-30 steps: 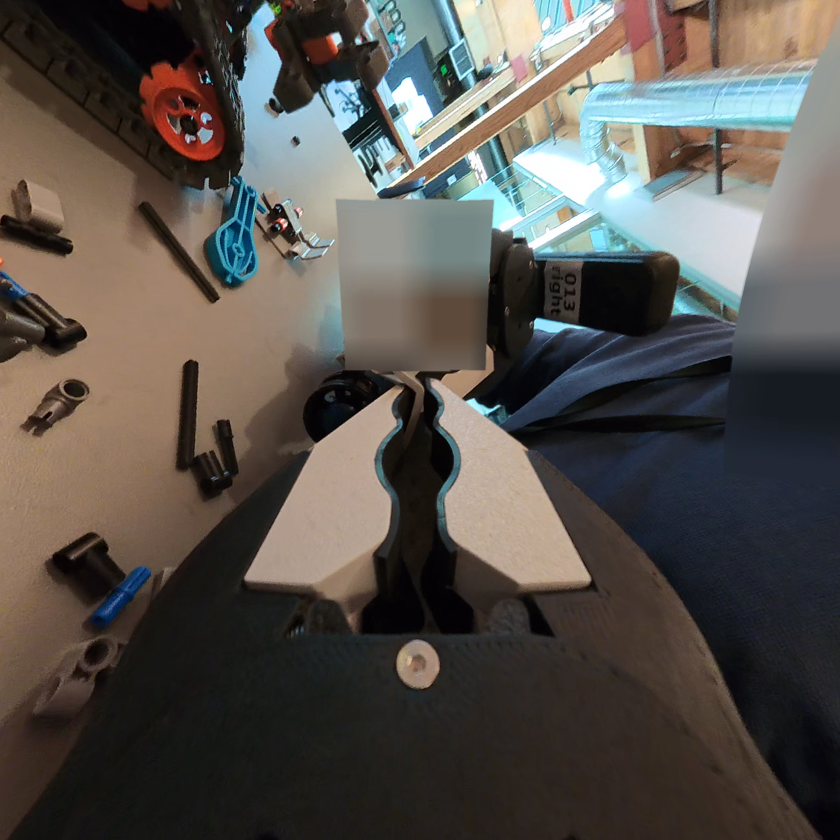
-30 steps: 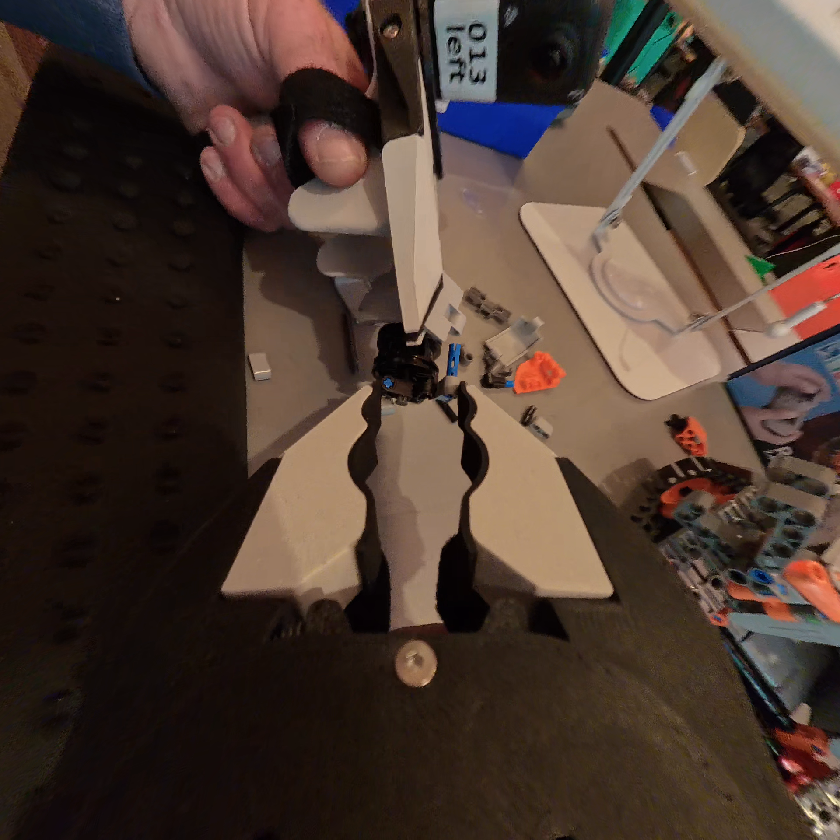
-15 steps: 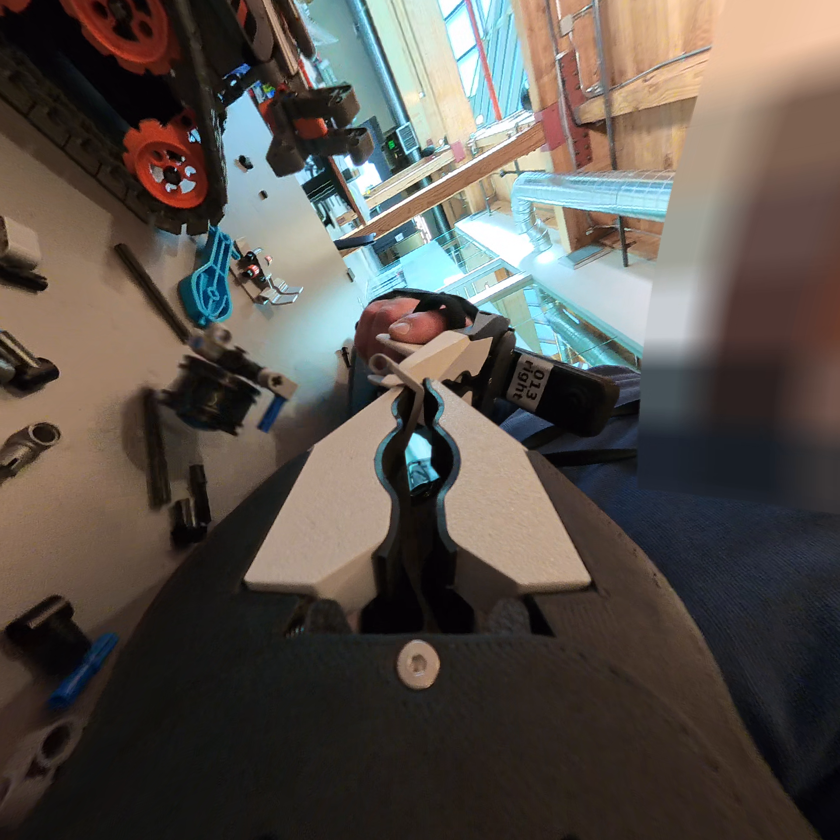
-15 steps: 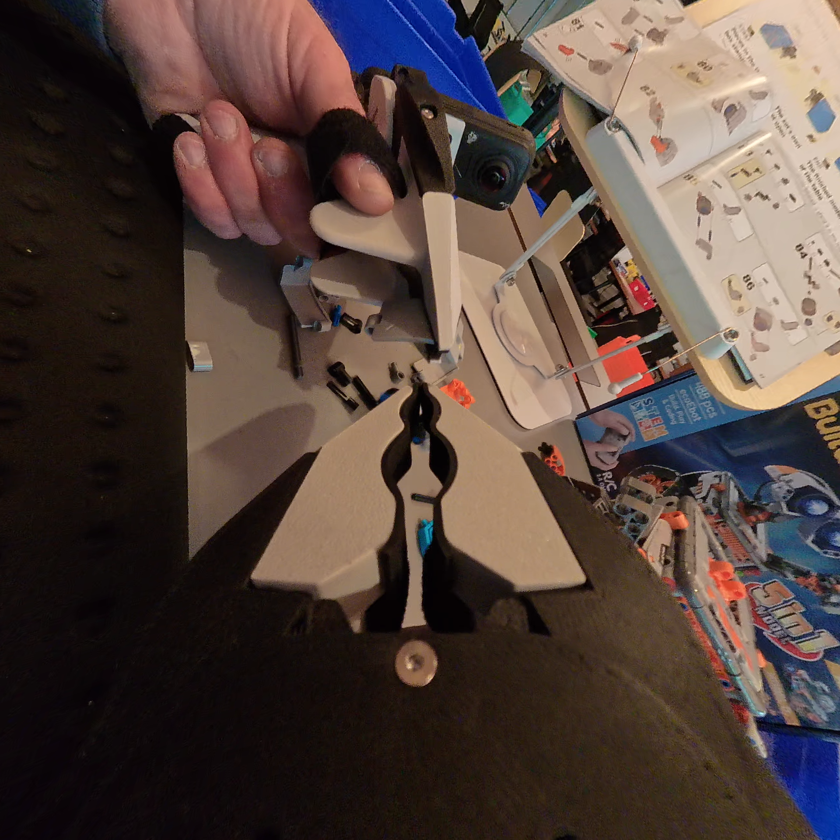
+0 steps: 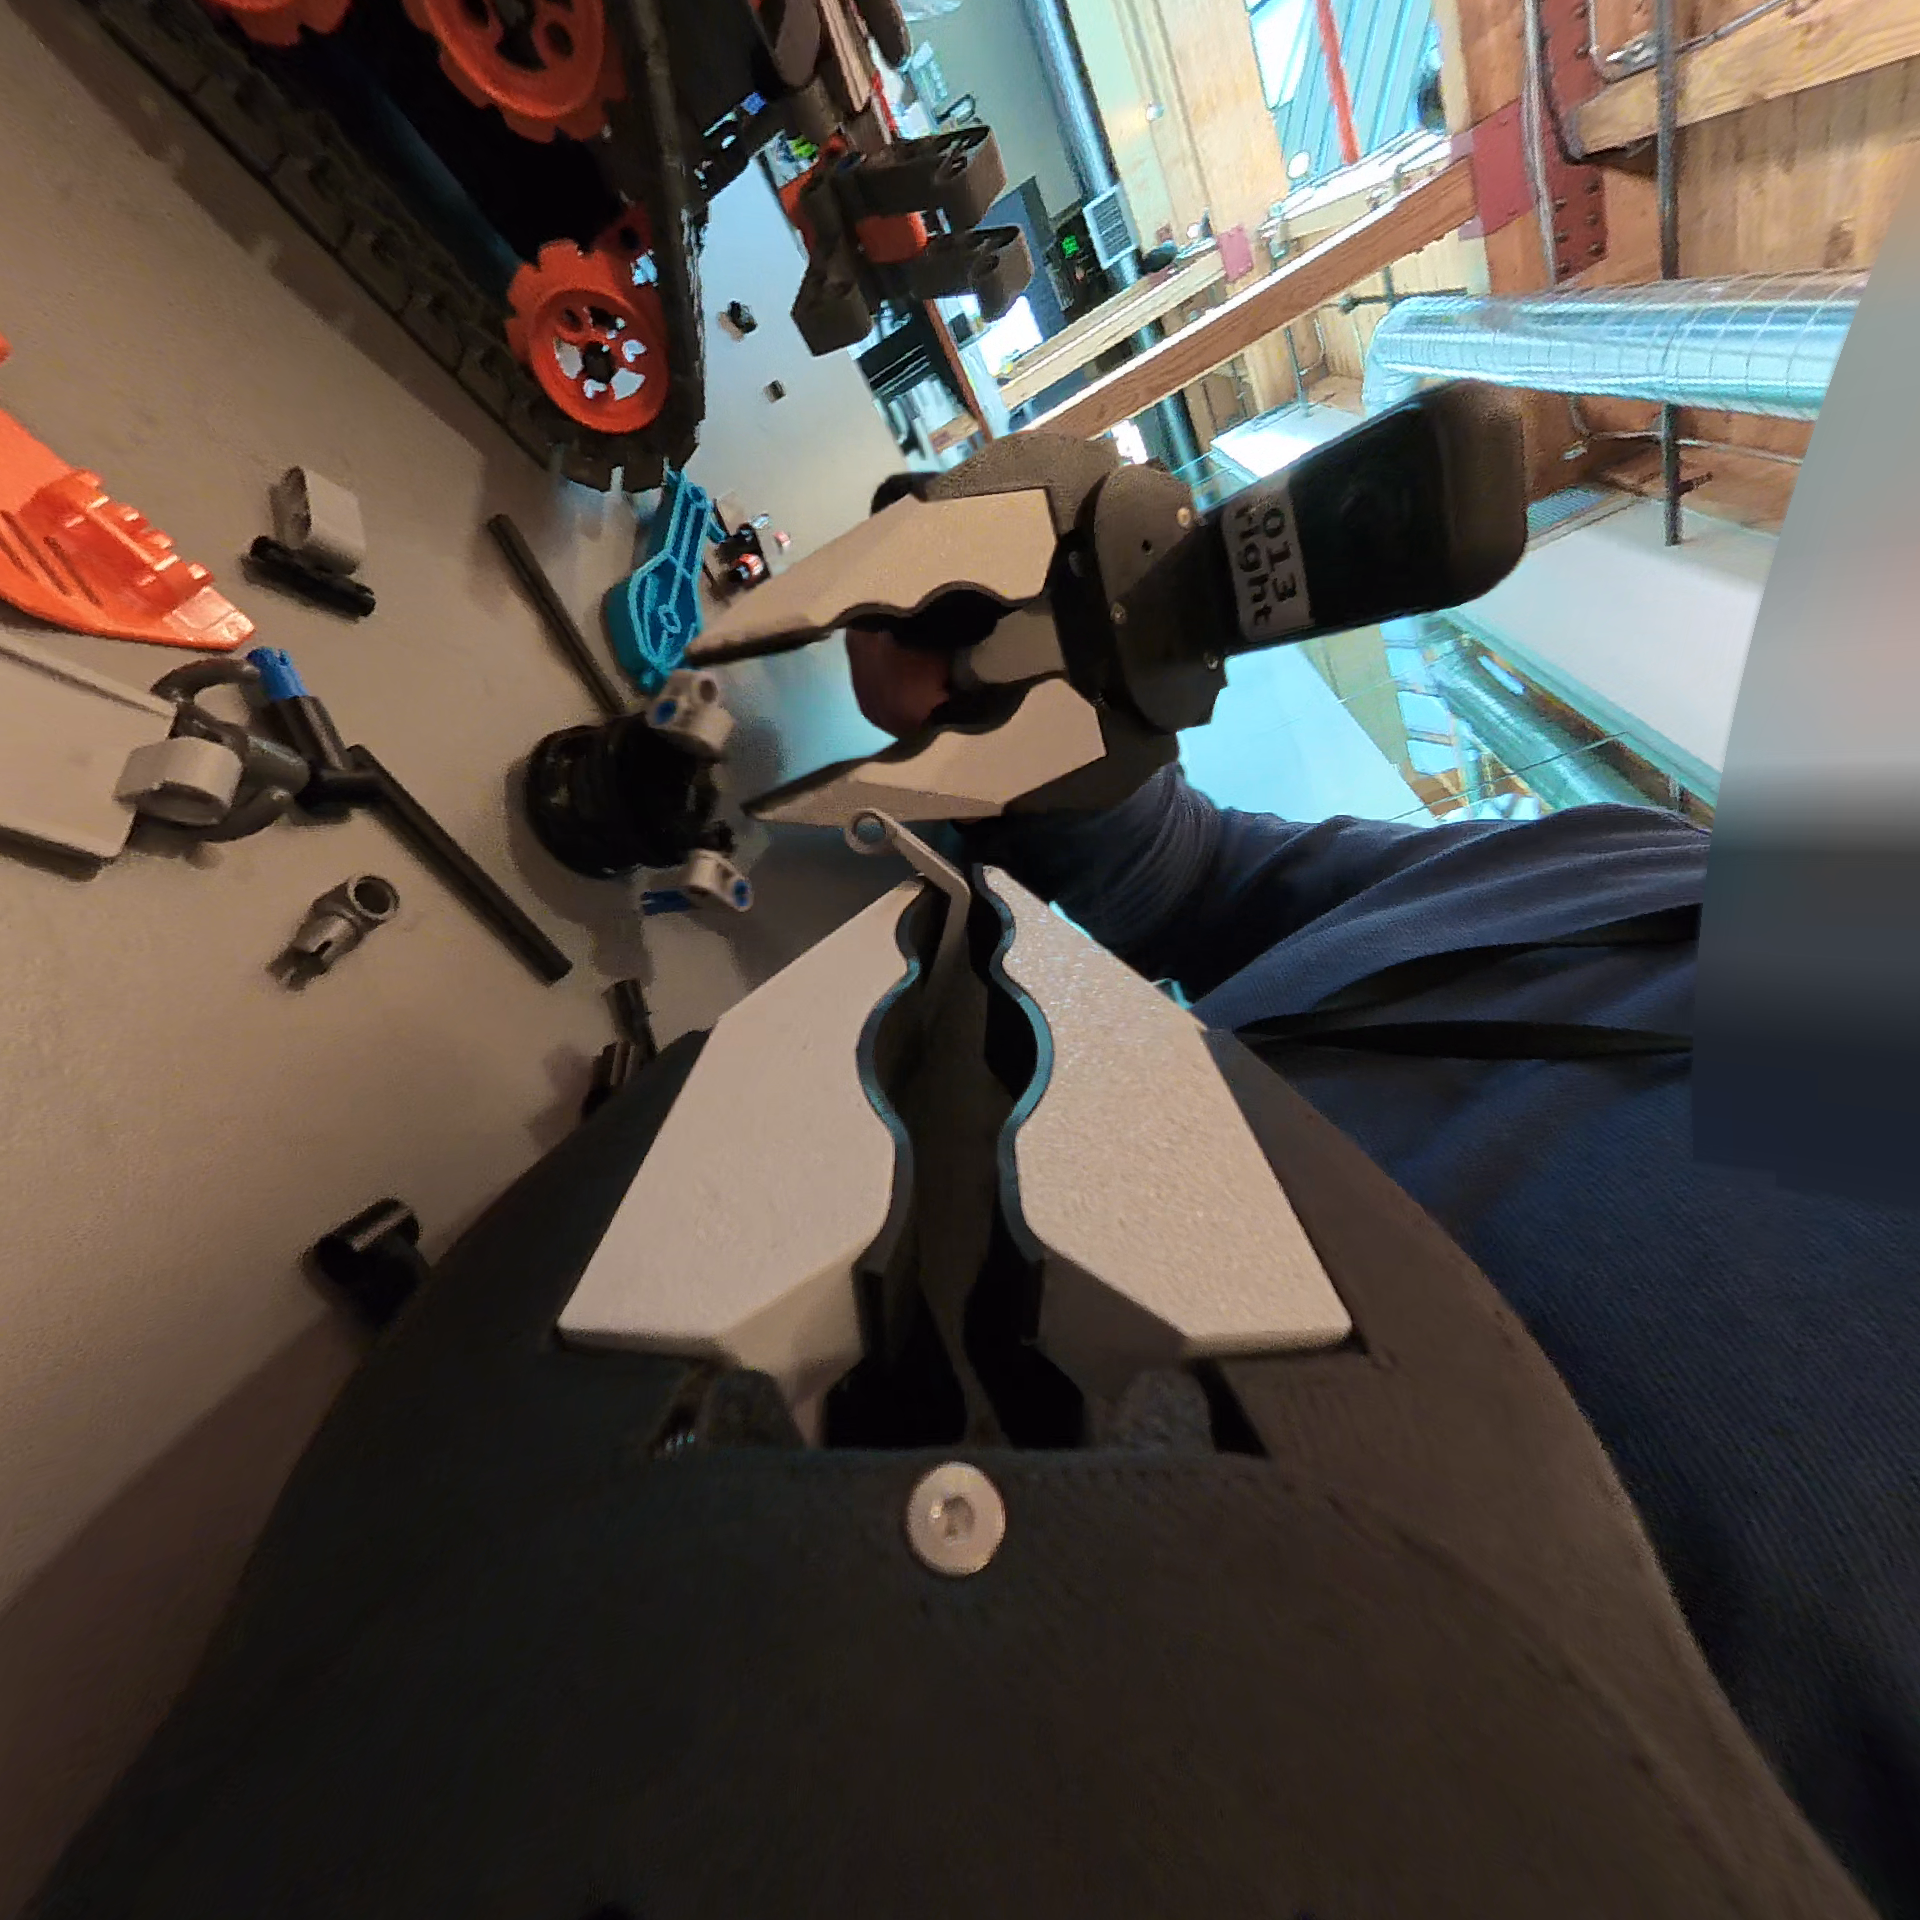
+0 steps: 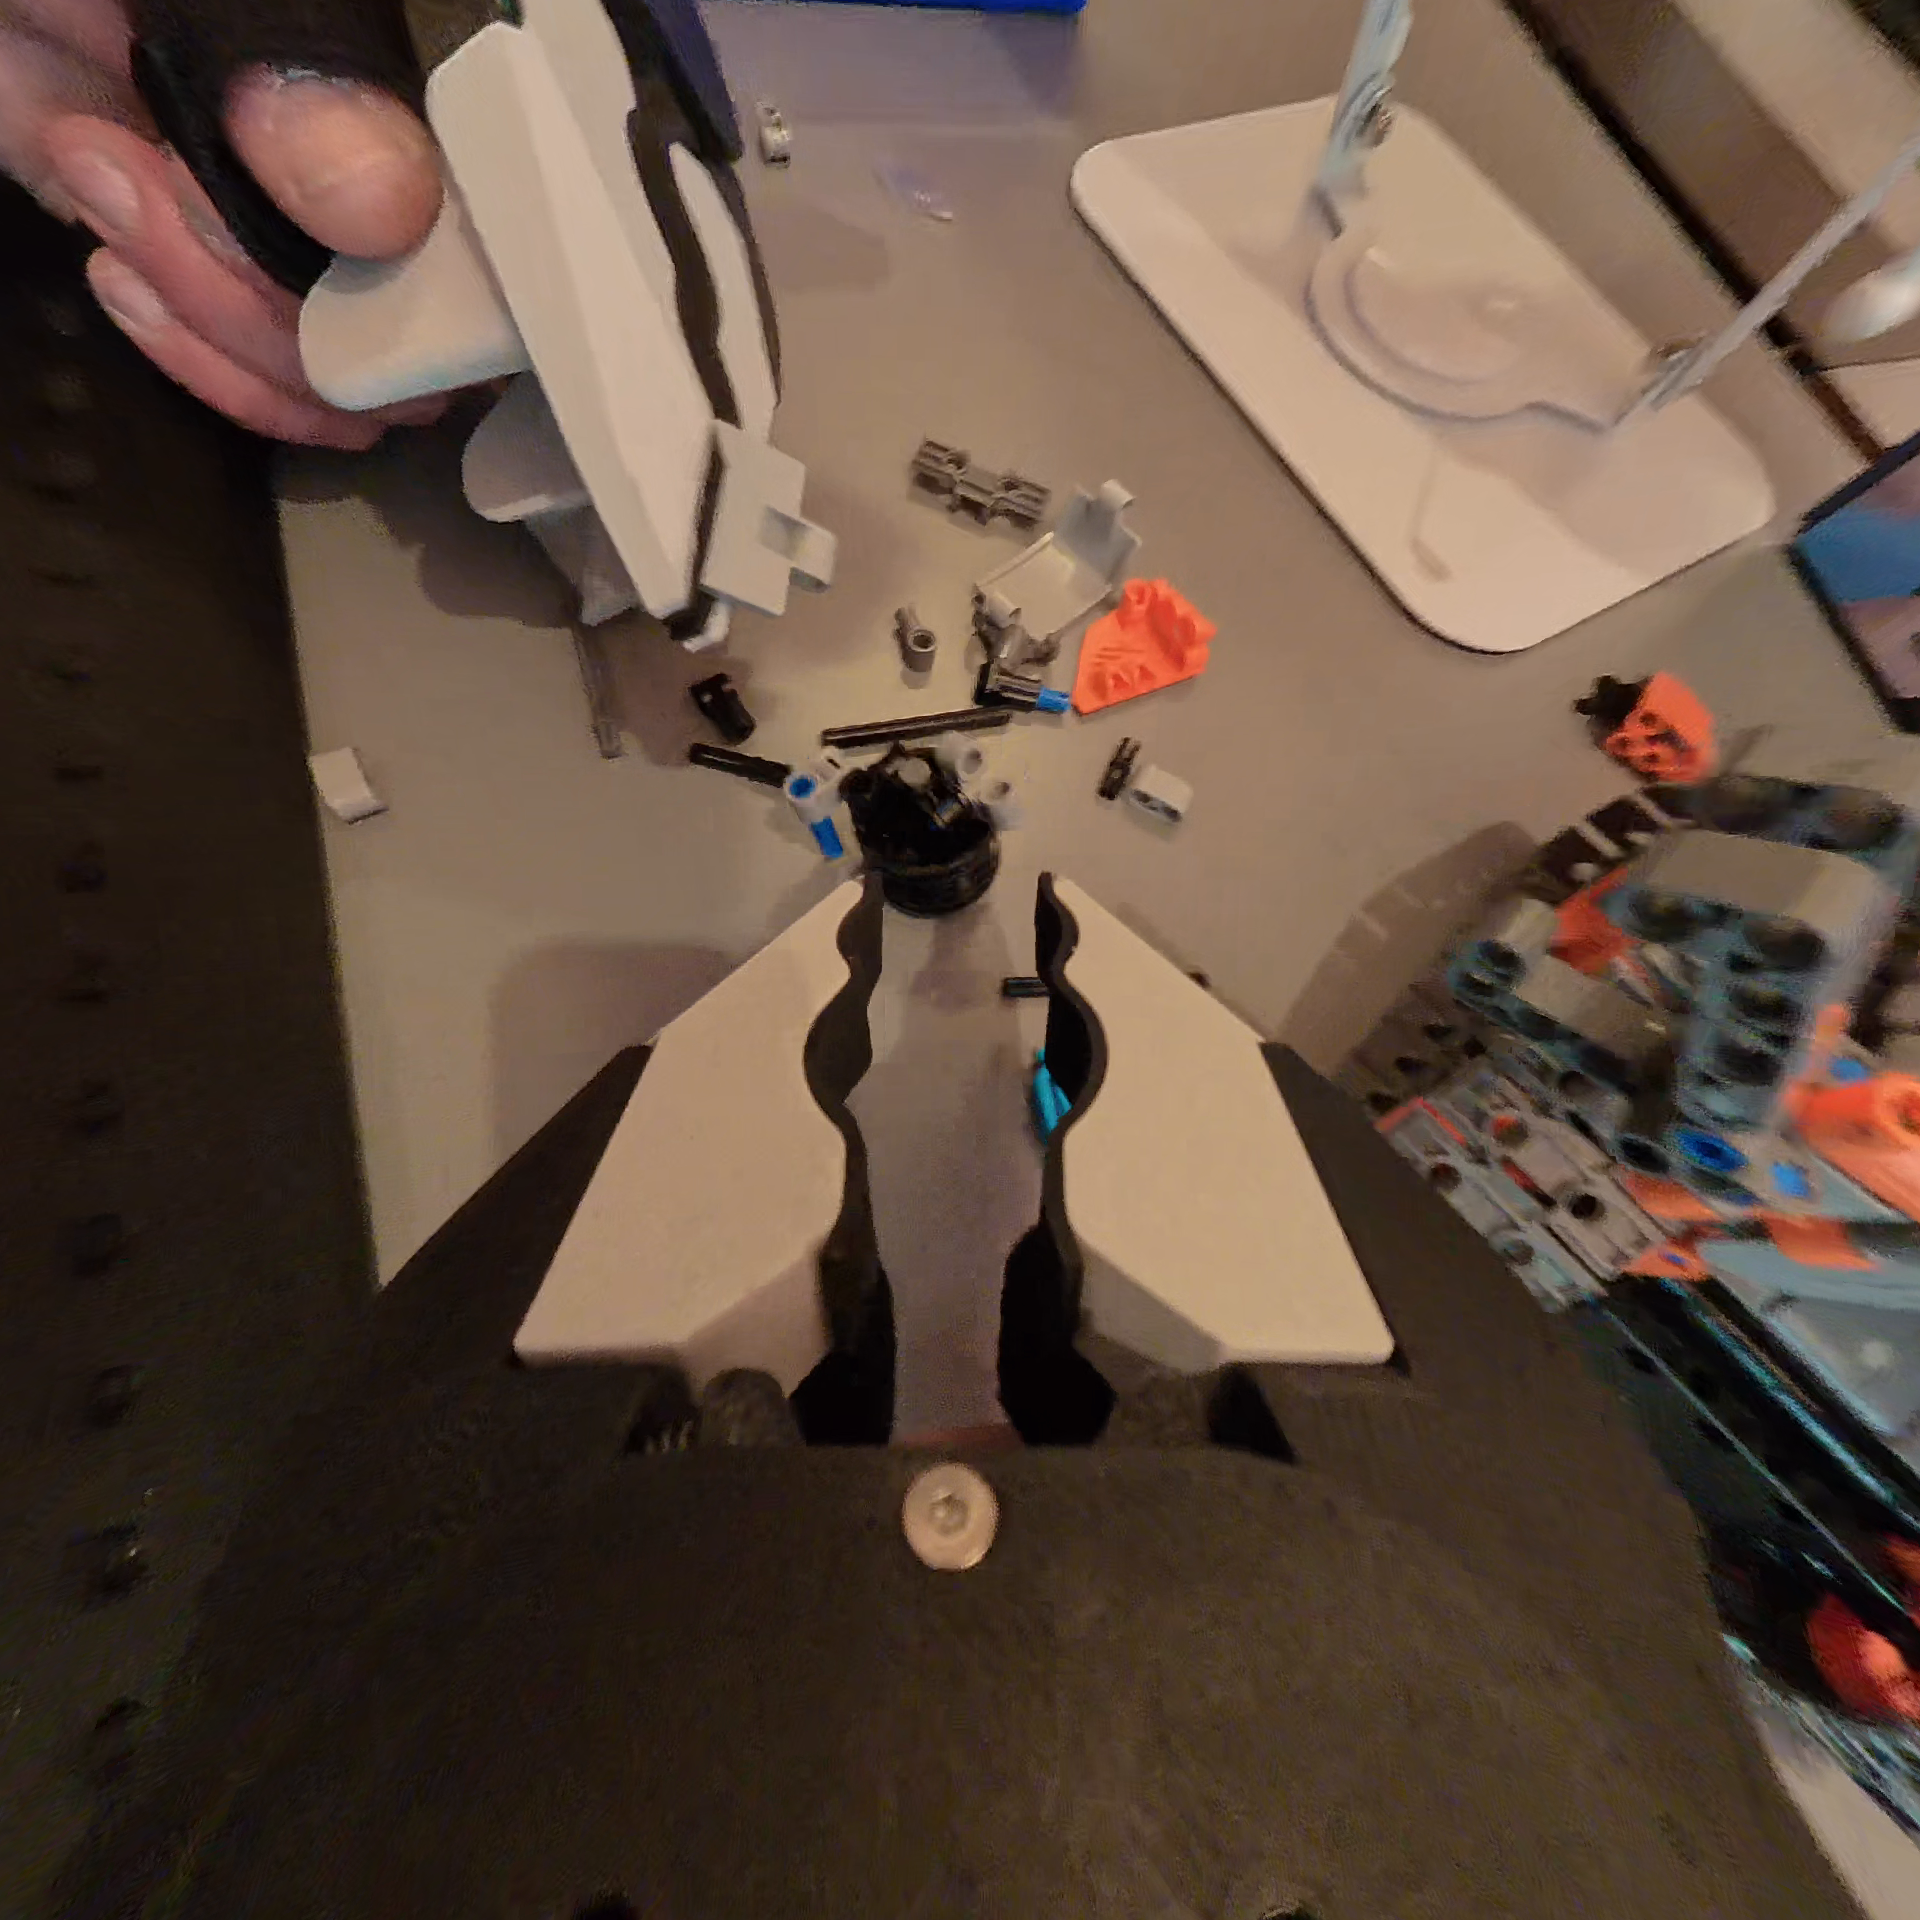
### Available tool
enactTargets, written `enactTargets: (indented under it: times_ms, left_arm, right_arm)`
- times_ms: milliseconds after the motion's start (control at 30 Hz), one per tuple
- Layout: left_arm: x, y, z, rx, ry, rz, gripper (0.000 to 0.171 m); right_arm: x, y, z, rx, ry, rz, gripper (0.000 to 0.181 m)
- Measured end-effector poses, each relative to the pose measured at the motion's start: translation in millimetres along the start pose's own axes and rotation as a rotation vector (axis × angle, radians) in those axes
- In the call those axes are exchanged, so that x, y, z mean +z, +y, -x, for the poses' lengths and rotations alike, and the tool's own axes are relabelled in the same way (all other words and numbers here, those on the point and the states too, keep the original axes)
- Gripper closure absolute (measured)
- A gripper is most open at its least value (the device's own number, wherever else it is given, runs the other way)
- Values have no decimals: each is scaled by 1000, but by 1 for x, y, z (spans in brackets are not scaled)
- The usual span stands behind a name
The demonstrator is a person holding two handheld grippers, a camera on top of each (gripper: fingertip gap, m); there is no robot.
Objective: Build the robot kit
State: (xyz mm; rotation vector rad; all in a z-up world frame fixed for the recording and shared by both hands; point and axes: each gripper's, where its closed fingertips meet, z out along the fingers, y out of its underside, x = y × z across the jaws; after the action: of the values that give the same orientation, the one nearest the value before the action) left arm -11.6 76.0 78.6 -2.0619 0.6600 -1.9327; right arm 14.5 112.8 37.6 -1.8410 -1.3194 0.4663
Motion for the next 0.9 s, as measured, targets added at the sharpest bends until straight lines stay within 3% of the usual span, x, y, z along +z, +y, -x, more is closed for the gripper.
enactTargets:
  times_ms: [300, 433, 533, 667, 767, 900]
  left_arm:
    - [-5, 3, 14, 33, -95, 27, 170]
    - [-11, 4, 10, 47, -91, 29, 170]
    - [-12, 4, 9, 48, -84, 27, 170]
    - [-12, 4, 8, 56, -75, 28, 170]
    - [-13, 3, 6, 61, -67, 19, 170]
    - [-15, 2, 3, 68, -54, 7, 170]
  right_arm:
    - [13, 5, 35, 39, -197, 94, 154]
    - [0, -15, 15, -38, -115, 25, 150]
    - [2, -22, 3, -95, -74, 53, 147]
    - [18, -25, 20, -211, -156, 115, 145]
    - [31, -19, 23, -304, -176, 175, 152]
    - [38, -18, 25, -266, -237, 182, 167]
